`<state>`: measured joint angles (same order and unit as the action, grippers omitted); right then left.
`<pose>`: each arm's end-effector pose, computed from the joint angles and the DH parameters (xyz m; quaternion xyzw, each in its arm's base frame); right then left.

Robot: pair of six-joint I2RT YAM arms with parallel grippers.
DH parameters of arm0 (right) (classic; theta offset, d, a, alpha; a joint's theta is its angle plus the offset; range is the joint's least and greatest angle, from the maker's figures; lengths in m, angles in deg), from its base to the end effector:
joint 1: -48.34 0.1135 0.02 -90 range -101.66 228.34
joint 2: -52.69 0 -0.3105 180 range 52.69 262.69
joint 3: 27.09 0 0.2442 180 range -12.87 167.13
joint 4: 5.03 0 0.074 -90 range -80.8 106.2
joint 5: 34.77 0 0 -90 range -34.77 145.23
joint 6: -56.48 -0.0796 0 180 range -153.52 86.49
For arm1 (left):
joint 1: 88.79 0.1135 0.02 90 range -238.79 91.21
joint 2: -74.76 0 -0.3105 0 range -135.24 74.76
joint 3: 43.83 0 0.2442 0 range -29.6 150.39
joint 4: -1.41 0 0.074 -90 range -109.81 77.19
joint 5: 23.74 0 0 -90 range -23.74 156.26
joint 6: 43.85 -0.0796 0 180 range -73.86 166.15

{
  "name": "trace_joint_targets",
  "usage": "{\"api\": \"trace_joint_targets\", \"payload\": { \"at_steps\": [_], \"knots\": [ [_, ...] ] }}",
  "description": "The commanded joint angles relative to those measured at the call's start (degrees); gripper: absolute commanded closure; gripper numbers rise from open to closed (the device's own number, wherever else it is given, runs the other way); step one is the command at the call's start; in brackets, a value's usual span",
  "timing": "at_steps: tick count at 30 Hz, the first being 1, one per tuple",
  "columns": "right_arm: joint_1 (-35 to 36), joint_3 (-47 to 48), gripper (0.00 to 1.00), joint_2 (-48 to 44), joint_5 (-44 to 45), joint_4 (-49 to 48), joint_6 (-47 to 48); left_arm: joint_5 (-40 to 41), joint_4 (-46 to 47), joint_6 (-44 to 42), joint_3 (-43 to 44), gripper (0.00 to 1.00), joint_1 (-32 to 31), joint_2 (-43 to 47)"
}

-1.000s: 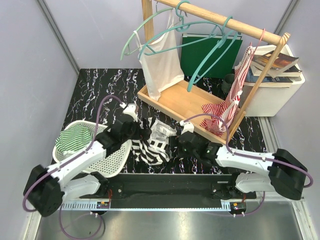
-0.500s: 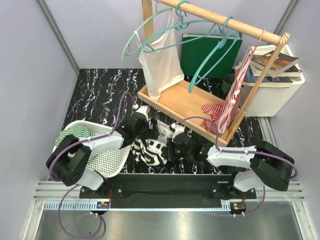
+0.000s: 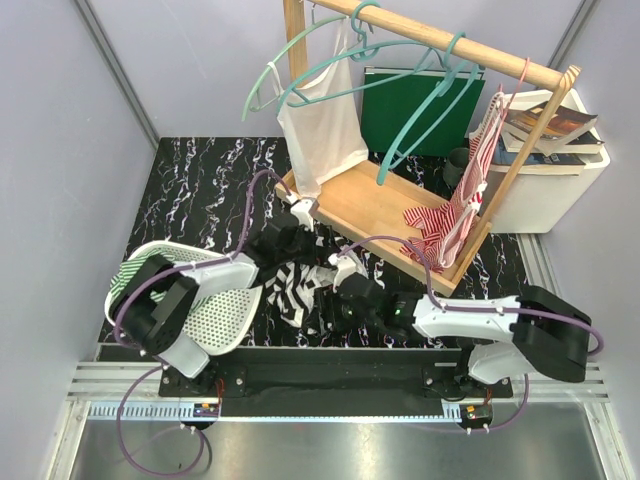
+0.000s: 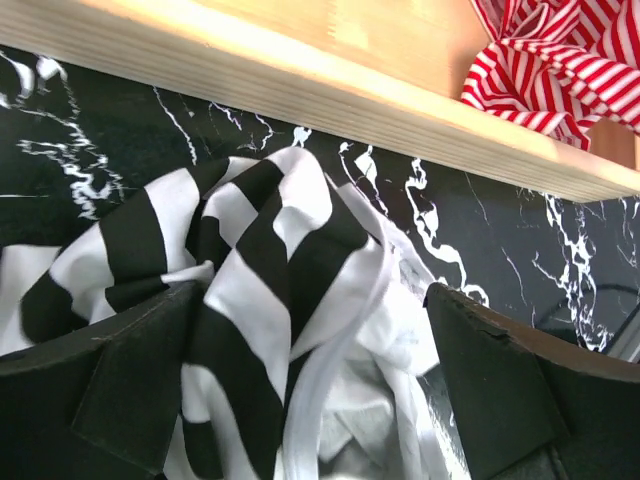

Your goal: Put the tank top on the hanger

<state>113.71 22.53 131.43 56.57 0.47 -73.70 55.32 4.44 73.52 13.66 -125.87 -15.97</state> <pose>0.1263 0.2711 0.2119 -0.1878 0.8653 0.3637 0.2893 0.2778 -0.2289 0.2136 0.1204 0.8559 -0.3345 0.3756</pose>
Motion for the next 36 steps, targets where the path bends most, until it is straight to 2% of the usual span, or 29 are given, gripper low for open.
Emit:
{"api": "trace_joint_targets", "payload": {
  "at_steps": [1, 7, 11, 15, 19, 20, 25, 27, 30, 34, 36],
  "knots": [
    [4.2, 7.1, 0.27, -7.7, 3.8, 10.6, 4.7, 7.9, -5.0, -5.7, 0.2, 0.02, 0.0, 9.9],
    [6.3, 17.9, 0.24, -17.2, 7.8, 23.7, 10.1, 20.3, -18.4, -7.0, -3.4, 0.01, 0.0, 27.5],
    [6.3, 31.6, 0.24, -15.2, 13.3, 29.6, 16.7, 22.6, -25.2, -6.1, -4.2, 0.01, 0.1, 37.7],
    [6.4, 45.9, 0.24, -8.1, 23.1, 36.1, 21.8, 22.2, -33.3, -4.7, -2.9, 0.01, 0.1, 41.4],
    [6.3, 61.7, 0.24, 0.8, 35.4, 43.8, 25.8, 23.2, -35.6, -4.1, -3.8, 0.01, 0.0, 45.4],
    [6.3, 68.4, 0.24, 2.5, 37.0, 45.6, 26.6, 23.3, -36.4, -3.9, -4.1, 0.01, 0.1, 45.6],
    [5.7, 83.2, 0.2, 9.7, 47.0, 51.0, 33.1, 22.7, -37.9, -3.6, -4.2, 0.01, 0.1, 47.2],
    [4.2, 89.3, 0.21, 10.4, 46.5, 52.9, 33.9, 22.8, -38.0, -3.5, -4.2, 0.01, 0.0, 47.3],
    [-3.4, 97.1, 0.22, 12.3, 42.2, 58.6, 31.1, 22.3, -38.2, -3.5, -4.0, 0.01, 0.0, 47.3],
    [-9.1, 107.5, 0.22, 17.7, 44.3, 65.7, 30.9, 22.4, -38.2, -3.5, -4.3, 0.01, 0.0, 47.7],
    [-10.8, 108.7, 0.23, 18.1, 44.6, 67.3, 29.8, 22.5, -38.2, -3.6, -4.6, 0.01, 0.1, 47.7]
  ]
}}
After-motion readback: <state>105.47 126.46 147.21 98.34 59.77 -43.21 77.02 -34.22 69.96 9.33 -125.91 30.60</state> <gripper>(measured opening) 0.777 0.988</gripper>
